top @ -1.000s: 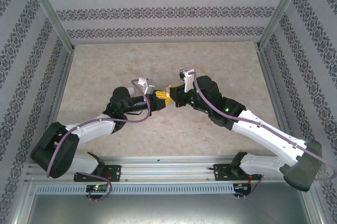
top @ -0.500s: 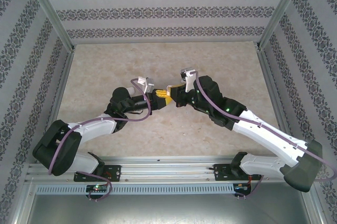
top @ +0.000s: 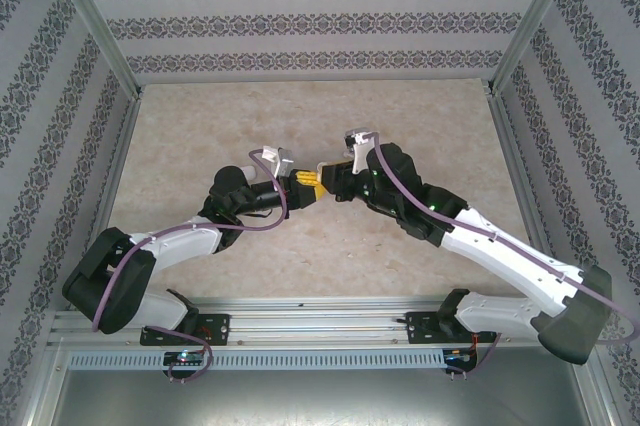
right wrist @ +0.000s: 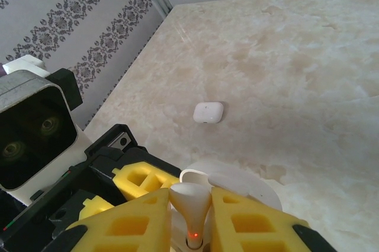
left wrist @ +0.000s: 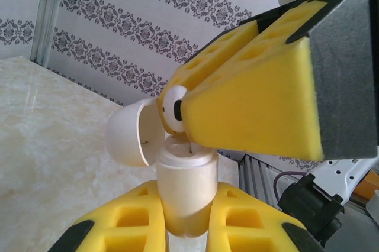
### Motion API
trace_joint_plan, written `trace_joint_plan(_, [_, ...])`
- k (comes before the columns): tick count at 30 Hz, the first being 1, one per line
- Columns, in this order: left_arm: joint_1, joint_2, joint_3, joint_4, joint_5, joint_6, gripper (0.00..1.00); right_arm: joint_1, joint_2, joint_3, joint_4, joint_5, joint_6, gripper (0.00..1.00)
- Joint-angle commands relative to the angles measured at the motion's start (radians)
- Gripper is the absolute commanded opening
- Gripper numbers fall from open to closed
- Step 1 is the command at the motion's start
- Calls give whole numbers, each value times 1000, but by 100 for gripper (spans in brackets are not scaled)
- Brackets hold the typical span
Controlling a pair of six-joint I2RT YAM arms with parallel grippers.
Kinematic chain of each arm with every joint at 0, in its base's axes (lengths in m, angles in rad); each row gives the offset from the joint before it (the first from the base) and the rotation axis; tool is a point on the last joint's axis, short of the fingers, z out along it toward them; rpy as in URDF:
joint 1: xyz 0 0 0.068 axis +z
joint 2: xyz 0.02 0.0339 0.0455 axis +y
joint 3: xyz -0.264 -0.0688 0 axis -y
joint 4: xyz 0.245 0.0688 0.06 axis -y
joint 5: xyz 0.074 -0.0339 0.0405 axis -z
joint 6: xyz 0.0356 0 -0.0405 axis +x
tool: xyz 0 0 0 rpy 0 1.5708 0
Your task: Insert wireless bluetooth earbuds into charging case
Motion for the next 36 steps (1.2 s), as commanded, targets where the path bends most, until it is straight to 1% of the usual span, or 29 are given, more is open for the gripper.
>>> trace_joint_plan(1, [-10, -11, 39, 104, -1, -11, 0, -6, 26, 29, -85, -5, 14, 23])
trace_joint_plan(13, [-10, 1, 44, 99, 3, -6, 0, -7, 49, 93, -141, 13, 14, 33])
trace_joint_plan(20, [-10, 8, 31, 99, 1, 13, 0, -7, 35, 171, -200, 16, -4, 41])
trace_joint_plan(27, [-1, 8, 12, 102, -1, 32, 0, -15, -2, 250, -286, 82, -38, 45])
trace_joint_plan(31, [20, 3, 1, 103, -1, 22, 0, -62, -14, 266, -337, 86, -44, 46])
trace_joint_plan(36, [63, 3, -34, 140, 6, -4, 0, -192, 34, 279, -447, 16, -39, 47])
